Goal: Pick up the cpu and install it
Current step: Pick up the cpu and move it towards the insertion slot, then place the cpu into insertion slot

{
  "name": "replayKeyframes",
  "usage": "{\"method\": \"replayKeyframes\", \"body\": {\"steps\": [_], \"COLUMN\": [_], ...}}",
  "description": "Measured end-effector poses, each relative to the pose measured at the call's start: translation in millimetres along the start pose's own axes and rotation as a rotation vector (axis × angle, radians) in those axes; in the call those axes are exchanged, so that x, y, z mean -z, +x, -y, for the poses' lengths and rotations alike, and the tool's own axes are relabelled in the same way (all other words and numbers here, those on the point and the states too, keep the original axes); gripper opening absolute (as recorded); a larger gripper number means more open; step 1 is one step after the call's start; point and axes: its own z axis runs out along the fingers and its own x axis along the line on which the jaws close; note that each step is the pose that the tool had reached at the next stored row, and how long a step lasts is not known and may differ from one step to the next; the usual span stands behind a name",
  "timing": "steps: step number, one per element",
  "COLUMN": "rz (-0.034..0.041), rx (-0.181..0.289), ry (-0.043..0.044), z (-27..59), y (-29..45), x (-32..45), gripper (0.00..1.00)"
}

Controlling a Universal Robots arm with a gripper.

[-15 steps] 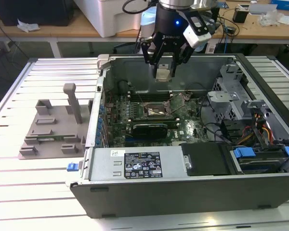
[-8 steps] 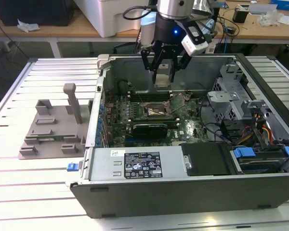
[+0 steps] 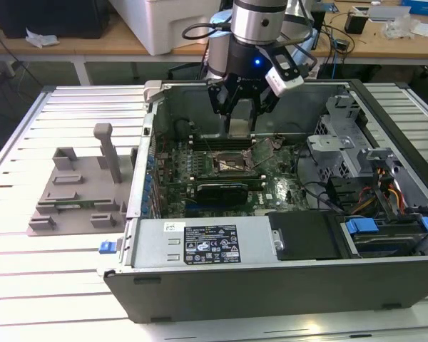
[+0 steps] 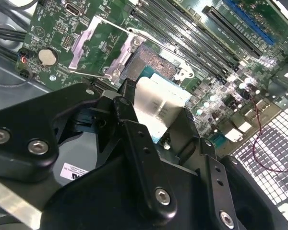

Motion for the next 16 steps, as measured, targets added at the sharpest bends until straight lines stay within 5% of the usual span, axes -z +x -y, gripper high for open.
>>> {"method": "replayKeyframes", "body": {"steps": [12,16], "rz": [0.0001,0.0002], "rx": [0.000,-0.060], "ry": [-0.0001,-0.0033], "z": [0.0,0.0], "y": [0.0,0.0], "x": [-0.2,-0.3], "gripper": [0.53,0.53]}}
